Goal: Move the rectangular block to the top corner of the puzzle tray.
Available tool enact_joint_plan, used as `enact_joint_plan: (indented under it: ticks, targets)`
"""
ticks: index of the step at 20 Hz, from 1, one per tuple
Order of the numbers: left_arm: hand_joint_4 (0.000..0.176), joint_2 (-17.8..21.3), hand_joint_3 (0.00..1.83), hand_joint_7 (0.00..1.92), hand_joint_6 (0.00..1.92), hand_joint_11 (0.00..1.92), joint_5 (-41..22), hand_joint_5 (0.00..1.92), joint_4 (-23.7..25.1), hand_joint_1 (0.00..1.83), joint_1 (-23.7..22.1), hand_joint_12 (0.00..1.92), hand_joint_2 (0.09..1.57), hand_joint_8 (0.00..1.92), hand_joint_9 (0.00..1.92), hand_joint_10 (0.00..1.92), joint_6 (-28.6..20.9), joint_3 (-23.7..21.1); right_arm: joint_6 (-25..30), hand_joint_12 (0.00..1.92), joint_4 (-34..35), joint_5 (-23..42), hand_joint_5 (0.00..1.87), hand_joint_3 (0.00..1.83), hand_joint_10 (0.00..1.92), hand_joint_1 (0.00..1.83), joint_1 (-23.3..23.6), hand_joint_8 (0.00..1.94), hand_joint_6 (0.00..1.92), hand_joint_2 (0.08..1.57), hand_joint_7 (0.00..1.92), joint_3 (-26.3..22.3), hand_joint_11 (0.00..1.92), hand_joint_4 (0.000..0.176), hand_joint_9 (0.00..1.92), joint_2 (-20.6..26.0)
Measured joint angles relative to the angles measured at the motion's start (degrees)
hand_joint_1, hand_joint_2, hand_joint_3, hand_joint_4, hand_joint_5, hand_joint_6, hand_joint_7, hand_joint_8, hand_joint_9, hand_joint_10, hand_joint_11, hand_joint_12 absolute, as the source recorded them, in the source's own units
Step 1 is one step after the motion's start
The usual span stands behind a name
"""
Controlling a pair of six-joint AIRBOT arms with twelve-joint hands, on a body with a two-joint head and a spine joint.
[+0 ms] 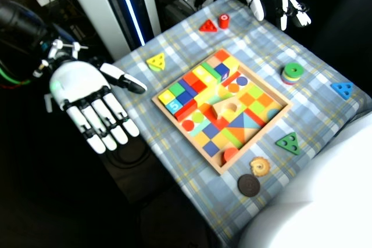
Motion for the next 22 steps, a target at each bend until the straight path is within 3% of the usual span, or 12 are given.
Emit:
enact_joint_plan:
  ticks: [7, 8, 9, 11, 12, 14, 15, 16, 17, 18, 20, 22]
  targets:
    - [0.068, 0.0, 0.01, 0.14, 0.00, 0.00, 0.0, 0.35, 0.0, 0.72, 0.0, 0.00, 1.39, 0.00, 0.07, 0.03, 0.0, 0.0, 0.0, 0.66, 0.0, 0.0, 0.29, 0.00, 0.01, 0.00, 0.2, 0.00, 0.00, 1.10, 0.29, 0.0, 0.00, 0.042, 0.22, 0.0]
    - [0.074, 0.0, 0.01, 0.14, 0.00, 0.00, 0.0, 0.34, 0.0, 0.70, 0.0, 0.00, 1.39, 0.00, 0.09, 0.04, 0.0, 0.0, 0.3, 0.63, -0.2, -0.1, 0.30, 0.00, 0.00, 0.00, 0.2, 0.00, 0.00, 1.11, 0.29, 0.0, 0.00, 0.048, 0.22, 0.0]
    - [0.071, 0.0, 0.01, 0.15, 0.00, 0.00, 0.0, 0.34, 0.0, 0.71, 0.0, 0.00, 1.39, 0.00, 0.10, 0.04, 0.0, 0.0, 2.0, 0.54, -0.7, -0.2, 0.27, 0.00, 0.00, 0.00, 0.2, 0.00, 0.00, 1.09, 0.27, 0.0, 0.00, 0.092, 0.20, 0.1]
    - [0.067, 0.0, 0.00, 0.14, 0.00, 0.00, 0.0, 0.34, 0.0, 0.73, 0.0, 0.00, 1.39, 0.00, 0.09, 0.03, 0.0, -0.1, 6.1, 0.44, -3.6, -1.0, 0.27, 0.01, 0.00, 0.00, 0.2, 0.00, 0.00, 1.16, 0.26, 0.0, 0.00, 0.080, 0.18, 1.2]
    - [0.064, 0.1, 0.00, 0.14, 0.00, 0.00, 0.0, 0.34, 0.2, 0.73, 0.0, 0.00, 1.39, 0.00, 0.08, 0.02, 0.0, -0.1, 7.5, 0.37, -6.1, -1.2, 0.25, 0.01, 0.00, 0.00, 0.2, 0.00, 0.00, 1.16, 0.24, 0.0, 0.00, 0.099, 0.16, 2.5]
    - [0.072, 0.1, 0.00, 0.14, 0.00, 0.00, 0.0, 0.35, 0.1, 0.70, 0.0, 0.00, 1.39, 0.00, 0.07, 0.02, 0.0, -0.1, 10.3, 0.69, -8.5, -1.5, 0.22, 0.00, 0.01, 0.01, 0.2, 0.00, 0.00, 1.19, 0.26, 0.0, 0.00, 0.083, 0.21, 4.9]
    - [0.064, 0.1, 0.00, 0.14, 0.00, 0.00, 0.0, 0.36, -0.2, 0.71, 0.0, 0.00, 1.39, 0.00, 0.08, 0.02, 0.0, -0.3, 12.8, 0.94, -10.1, -1.9, 0.24, 0.00, 0.03, 0.07, 0.2, 0.01, 0.00, 1.20, 0.30, 0.6, 0.00, 0.041, 0.28, 6.1]
    - [0.063, 0.0, 0.00, 0.14, 0.00, 0.00, 0.0, 0.36, -0.2, 0.72, 0.0, 0.00, 1.38, 0.00, 0.07, 0.01, 0.0, -0.3, 15.9, 1.02, -12.1, -2.3, 0.27, 0.00, 0.03, 0.17, 0.2, 0.01, 0.01, 1.19, 0.34, 1.4, 0.00, 0.033, 0.31, 7.3]
    - [0.059, 0.0, 0.00, 0.14, 0.01, 0.00, 0.0, 0.38, -0.1, 0.74, 0.0, 0.00, 1.37, 0.00, 0.07, 0.01, 0.0, -0.3, 18.8, 0.97, -14.1, -2.8, 0.26, 0.00, 0.02, 0.26, 0.2, 0.01, 0.00, 1.16, 0.37, 2.1, 0.00, 0.030, 0.31, 8.3]
    - [0.056, 0.0, 0.00, 0.14, 0.01, 0.00, 0.1, 0.38, -0.1, 0.73, 0.0, 0.00, 1.37, 0.00, 0.07, 0.01, -0.1, -0.2, 20.9, 0.84, -15.9, -3.0, 0.24, 0.00, 0.01, 0.34, 0.4, 0.00, 0.00, 1.13, 0.36, 2.8, 0.00, 0.060, 0.30, 8.9]
    - [0.079, 0.1, 0.00, 0.14, 0.00, 0.00, 0.2, 0.36, -0.2, 0.69, 0.0, 0.00, 1.39, 0.00, 0.08, 0.01, 0.0, -0.2, 25.3, 0.84, -19.0, -5.2, 0.28, 0.00, 0.01, 0.50, 1.1, 0.00, 0.01, 1.13, 0.37, 4.6, 0.00, 0.011, 0.32, 9.7]
    - [0.080, 0.3, 0.00, 0.14, 0.00, 0.00, 0.3, 0.37, -0.3, 0.70, 0.0, 0.00, 1.39, 0.00, 0.08, 0.01, 0.0, -0.2, 28.2, 0.98, -21.2, -7.8, 0.28, 0.00, 0.01, 0.63, 2.6, 0.00, 0.00, 1.12, 0.33, 6.3, 0.00, 0.003, 0.31, 10.5]
